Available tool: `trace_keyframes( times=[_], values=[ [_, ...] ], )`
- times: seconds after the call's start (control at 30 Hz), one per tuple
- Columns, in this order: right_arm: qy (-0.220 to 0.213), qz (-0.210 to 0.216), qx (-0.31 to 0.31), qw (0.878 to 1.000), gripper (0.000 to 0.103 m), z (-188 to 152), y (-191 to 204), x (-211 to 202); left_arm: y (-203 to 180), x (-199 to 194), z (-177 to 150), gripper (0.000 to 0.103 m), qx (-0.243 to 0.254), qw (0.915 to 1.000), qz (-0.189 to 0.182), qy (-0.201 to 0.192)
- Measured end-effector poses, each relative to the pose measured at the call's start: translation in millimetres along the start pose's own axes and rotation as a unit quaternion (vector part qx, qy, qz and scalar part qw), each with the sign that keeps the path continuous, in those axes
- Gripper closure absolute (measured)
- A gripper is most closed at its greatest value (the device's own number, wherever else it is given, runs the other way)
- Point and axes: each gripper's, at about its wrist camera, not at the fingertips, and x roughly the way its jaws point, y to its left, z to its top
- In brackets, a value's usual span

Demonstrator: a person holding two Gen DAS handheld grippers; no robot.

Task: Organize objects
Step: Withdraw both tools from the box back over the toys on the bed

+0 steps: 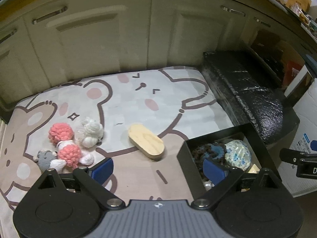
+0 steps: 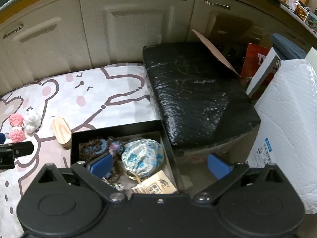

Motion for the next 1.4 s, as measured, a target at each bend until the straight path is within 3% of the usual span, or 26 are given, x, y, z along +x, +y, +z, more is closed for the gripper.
trace_keyframes(
  times=[0.77,1.4],
  values=[
    [-0.017,0.06,-0.039,0.997,0.0,20,96,6,91,-27,-13,0.006,-0.06,0.9947,0.075,-0.037],
    [-0.049,0.122,-0.084,0.988,0.0,28,175,7,162,-44,-28,0.001,-0.114,0.9815,0.136,-0.07]
  ],
)
